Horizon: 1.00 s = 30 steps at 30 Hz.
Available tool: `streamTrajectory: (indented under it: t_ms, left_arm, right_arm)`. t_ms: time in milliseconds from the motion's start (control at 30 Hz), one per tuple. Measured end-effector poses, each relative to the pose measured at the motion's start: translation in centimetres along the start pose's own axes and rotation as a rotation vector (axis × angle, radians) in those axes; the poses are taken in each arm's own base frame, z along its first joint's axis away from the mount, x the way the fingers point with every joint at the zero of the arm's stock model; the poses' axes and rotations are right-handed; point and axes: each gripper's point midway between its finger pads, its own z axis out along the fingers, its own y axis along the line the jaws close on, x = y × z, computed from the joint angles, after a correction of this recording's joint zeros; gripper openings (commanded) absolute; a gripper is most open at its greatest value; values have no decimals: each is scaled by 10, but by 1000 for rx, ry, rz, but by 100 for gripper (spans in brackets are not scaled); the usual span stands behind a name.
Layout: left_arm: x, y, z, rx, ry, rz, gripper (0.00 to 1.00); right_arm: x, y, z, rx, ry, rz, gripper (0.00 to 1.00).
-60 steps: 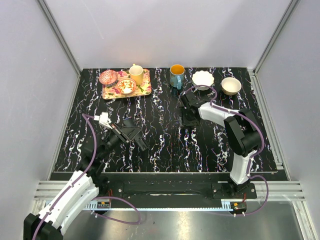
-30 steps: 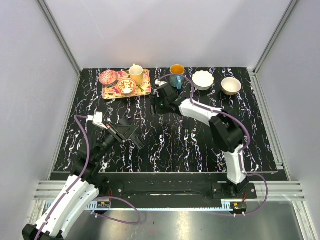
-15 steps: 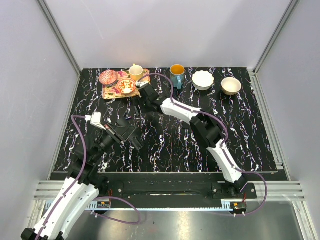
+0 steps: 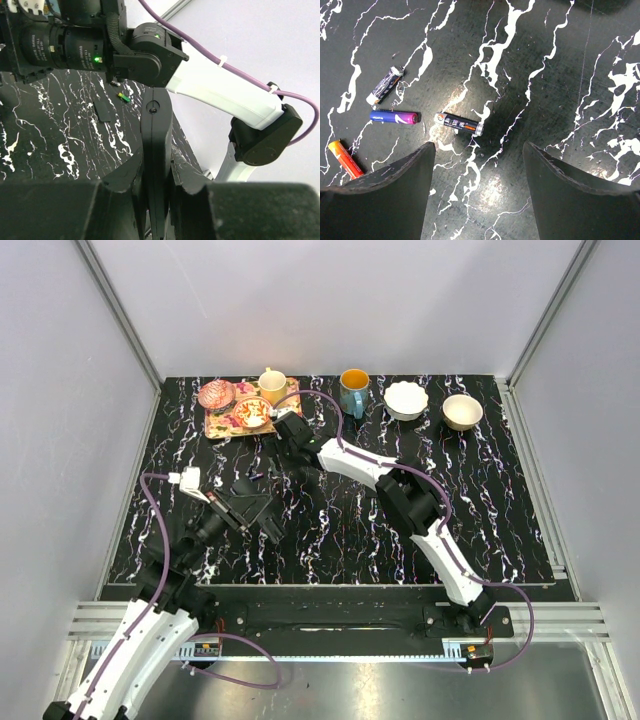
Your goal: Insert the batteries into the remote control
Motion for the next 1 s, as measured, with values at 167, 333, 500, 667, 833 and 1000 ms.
streamTrajectory:
  t_ms: [167, 333, 500, 667, 833, 1000]
  left_arm:
    - [2, -9, -4, 49, 4, 10, 0]
    - [12, -7, -6, 87, 26, 9, 0]
    - [18, -10, -6, 123, 49, 16, 0]
    - [15, -18, -7, 162, 39, 32, 0]
    - [14, -12, -8, 131, 24, 27, 0]
    - [2, 12, -10, -21, -46, 3, 0]
  right_arm:
    - [0, -3, 0, 15, -2, -6, 77]
    - [4, -9, 2, 38, 2, -24, 77]
    - [4, -12, 2, 56, -2, -29, 77]
    - [3, -14, 2, 65, -5, -28, 77]
    - [3, -15, 2, 71, -7, -24, 76]
    - [3, -14, 2, 71, -6, -18, 76]
